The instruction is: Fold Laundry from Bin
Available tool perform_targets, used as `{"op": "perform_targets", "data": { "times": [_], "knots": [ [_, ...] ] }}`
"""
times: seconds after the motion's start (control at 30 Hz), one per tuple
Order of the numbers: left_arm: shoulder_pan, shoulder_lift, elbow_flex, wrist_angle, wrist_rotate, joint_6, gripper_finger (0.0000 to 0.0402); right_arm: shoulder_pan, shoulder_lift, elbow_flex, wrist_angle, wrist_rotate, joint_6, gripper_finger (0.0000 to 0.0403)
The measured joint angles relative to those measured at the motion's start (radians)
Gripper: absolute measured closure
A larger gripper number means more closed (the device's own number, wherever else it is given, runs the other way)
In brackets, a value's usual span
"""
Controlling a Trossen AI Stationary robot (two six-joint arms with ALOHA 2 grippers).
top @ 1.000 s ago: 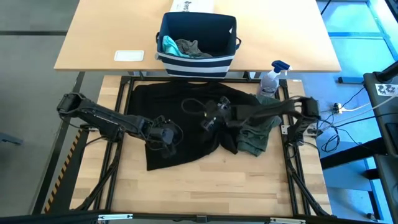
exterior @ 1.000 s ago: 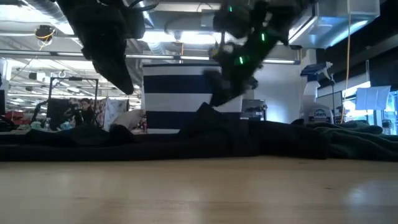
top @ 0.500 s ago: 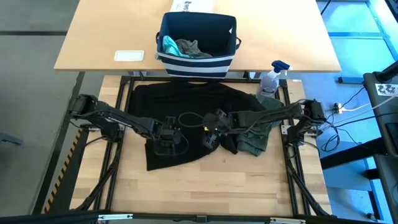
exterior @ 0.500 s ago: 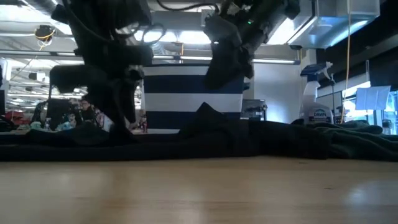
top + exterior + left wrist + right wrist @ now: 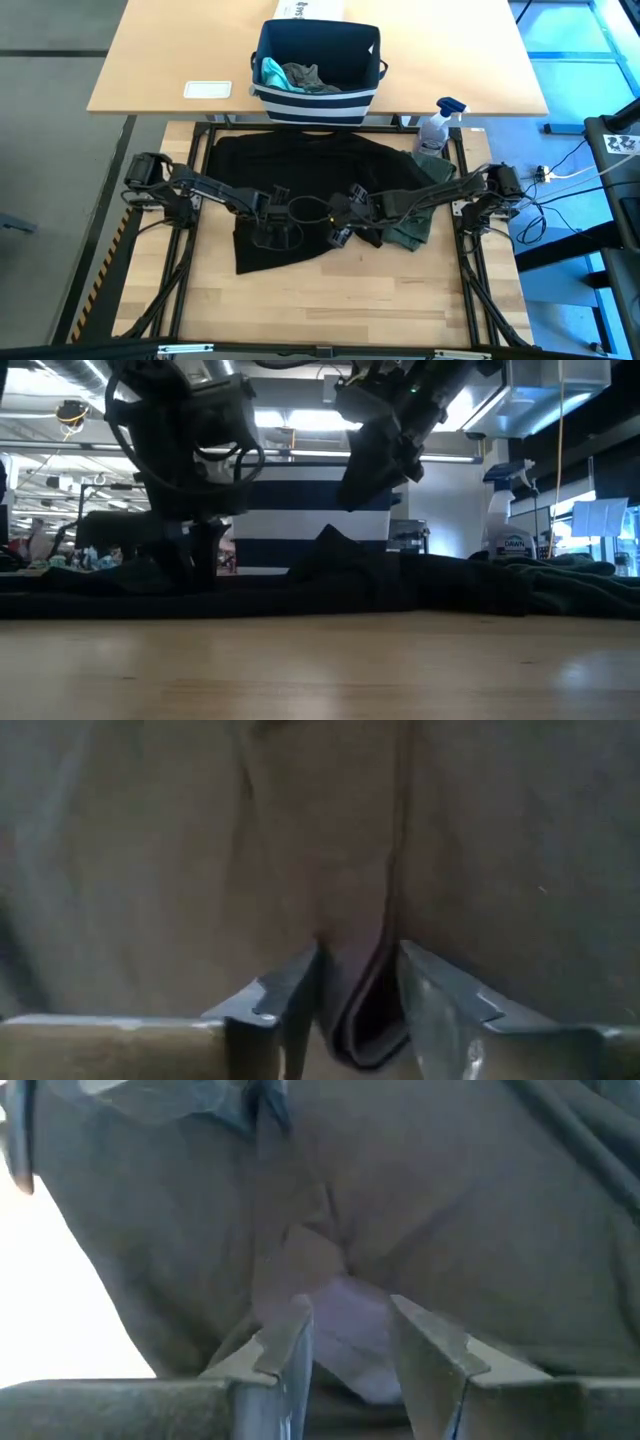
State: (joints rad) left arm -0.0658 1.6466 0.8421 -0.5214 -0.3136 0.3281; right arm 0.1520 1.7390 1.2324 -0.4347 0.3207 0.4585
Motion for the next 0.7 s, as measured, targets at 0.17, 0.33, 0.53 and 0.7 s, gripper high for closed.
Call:
{"op": "perform_targets", "data": {
  "times": [0.17, 0.33, 0.53, 0.7],
  "knots": [
    [0.0, -0.041, 0.008, -0.001, -0.012, -0.046, 0.0358, 0.001, -0.001, 0.0, -0.076, -0.05, -0.064, 0.0274],
    [0.014, -0.151, 0.016, -0.017, 0.051, -0.169, 0.0395, 0.023, -0.01, 0.0, -0.075, -0.074, -0.136, 0.0274],
    [0.04, -0.268, 0.016, -0.052, 0.064, -0.325, 0.0398, 0.026, 0.013, 0.0, 0.009, -0.11, -0.177, 0.0274],
    [0.065, -0.326, 0.016, -0.055, 0.071, -0.411, 0.0399, 0.023, 0.031, 0.001, 0.093, -0.066, -0.204, 0.0266]
  ]
}}
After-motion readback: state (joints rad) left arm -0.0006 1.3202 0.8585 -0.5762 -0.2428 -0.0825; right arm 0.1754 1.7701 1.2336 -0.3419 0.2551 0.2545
